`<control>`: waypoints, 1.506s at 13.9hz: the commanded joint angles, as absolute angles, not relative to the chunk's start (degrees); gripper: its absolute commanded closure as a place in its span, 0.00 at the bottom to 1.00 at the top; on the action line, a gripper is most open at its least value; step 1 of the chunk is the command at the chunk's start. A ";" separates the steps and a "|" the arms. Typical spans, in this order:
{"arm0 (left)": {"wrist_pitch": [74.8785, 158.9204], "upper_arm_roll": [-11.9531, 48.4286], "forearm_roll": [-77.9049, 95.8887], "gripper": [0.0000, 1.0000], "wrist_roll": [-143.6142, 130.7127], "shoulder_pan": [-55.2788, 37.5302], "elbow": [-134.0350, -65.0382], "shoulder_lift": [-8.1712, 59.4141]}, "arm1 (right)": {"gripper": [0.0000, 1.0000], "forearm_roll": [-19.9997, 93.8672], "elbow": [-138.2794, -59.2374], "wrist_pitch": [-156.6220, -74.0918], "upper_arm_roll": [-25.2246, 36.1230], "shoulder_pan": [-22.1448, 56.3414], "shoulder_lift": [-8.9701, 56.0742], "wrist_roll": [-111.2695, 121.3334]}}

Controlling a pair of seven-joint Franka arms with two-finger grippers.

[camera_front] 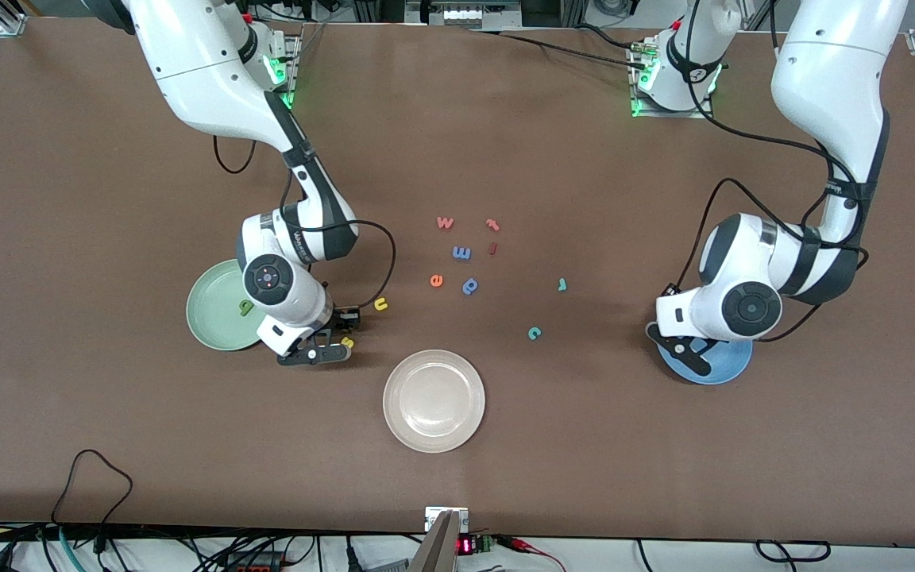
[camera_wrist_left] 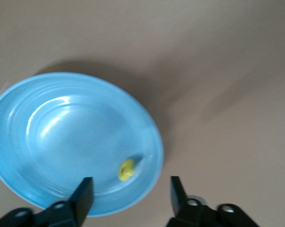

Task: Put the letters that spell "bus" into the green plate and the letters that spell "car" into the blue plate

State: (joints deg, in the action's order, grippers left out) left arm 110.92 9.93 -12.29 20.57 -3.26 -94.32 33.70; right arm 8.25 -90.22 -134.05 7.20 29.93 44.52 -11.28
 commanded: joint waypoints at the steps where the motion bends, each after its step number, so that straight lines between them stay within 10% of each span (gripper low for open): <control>1: 108.90 15.36 -11.87 0.00 11.56 -3.43 -95.45 31.46 | 0.47 9.32 -87.28 -134.12 7.38 30.59 46.58 -11.51; 5: 115.89 21.62 -12.04 0.00 -4.03 -4.91 -98.95 32.95 | 0.50 9.23 -86.93 -134.21 7.38 30.50 47.11 -11.43; 9: 126.98 21.62 -12.22 0.44 -15.79 -6.58 -105.72 33.39 | 0.51 9.32 -85.17 -134.12 7.38 30.41 47.90 -11.43; 18: 136.05 21.36 -12.66 0.53 -20.04 -8.70 -108.19 36.82 | 0.58 9.23 -83.32 -134.12 7.38 30.06 49.13 -11.34; 21: 136.05 21.36 -14.49 0.83 -19.69 -8.79 -108.28 37.00 | 0.63 9.23 -83.23 -134.12 7.38 29.97 49.22 -11.34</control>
State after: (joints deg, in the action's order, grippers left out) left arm 135.41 21.37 -12.52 -19.53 -8.78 -107.89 37.10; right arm 8.49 -85.21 -134.22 7.44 30.23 47.90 -11.29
